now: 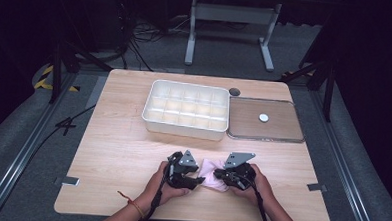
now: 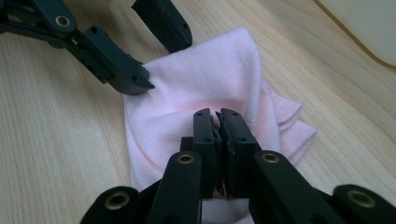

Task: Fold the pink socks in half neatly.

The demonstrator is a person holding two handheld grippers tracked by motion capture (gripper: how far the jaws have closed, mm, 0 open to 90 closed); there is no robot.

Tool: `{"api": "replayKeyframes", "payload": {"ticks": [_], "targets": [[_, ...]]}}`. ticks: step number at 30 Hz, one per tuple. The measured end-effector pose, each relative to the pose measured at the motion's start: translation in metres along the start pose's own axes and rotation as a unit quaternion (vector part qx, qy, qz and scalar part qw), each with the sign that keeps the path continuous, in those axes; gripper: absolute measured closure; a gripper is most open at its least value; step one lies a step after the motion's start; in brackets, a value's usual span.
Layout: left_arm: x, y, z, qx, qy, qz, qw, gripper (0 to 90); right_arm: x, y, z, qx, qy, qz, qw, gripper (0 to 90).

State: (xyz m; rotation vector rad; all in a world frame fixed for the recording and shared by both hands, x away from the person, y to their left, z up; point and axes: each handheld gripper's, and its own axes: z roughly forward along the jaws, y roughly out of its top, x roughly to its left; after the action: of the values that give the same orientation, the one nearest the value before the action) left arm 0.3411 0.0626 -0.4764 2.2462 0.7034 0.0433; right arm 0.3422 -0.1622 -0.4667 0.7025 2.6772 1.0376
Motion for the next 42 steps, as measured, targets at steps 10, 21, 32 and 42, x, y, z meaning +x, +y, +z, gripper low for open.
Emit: {"api": "replayKeyframes", "payload": {"ticks": [10, 21, 32, 42], "targets": [[0.003, 0.004, 0.004, -0.027, -0.045, -0.025, 0.9983, 68.5, 0.005, 0.000, 0.001, -0.004, -0.018, -0.021, 0.9996, 85.7], [-0.001, 0.007, -0.003, -0.052, -0.050, 0.002, 0.9974, 80.0, 0.008, 0.000, 0.005, -0.020, -0.021, -0.018, 0.9994, 86.1], [-0.001, 0.008, -0.006, -0.053, -0.035, 0.016, 0.9979, 84.8, 0.012, 0.002, 0.010, -0.037, -0.029, -0.028, 0.9985, 85.2], [0.002, 0.010, -0.016, -0.061, -0.036, 0.016, 0.9974, 85.2, 0.000, 0.001, -0.012, -0.037, -0.032, -0.005, 0.9988, 76.7]]}}
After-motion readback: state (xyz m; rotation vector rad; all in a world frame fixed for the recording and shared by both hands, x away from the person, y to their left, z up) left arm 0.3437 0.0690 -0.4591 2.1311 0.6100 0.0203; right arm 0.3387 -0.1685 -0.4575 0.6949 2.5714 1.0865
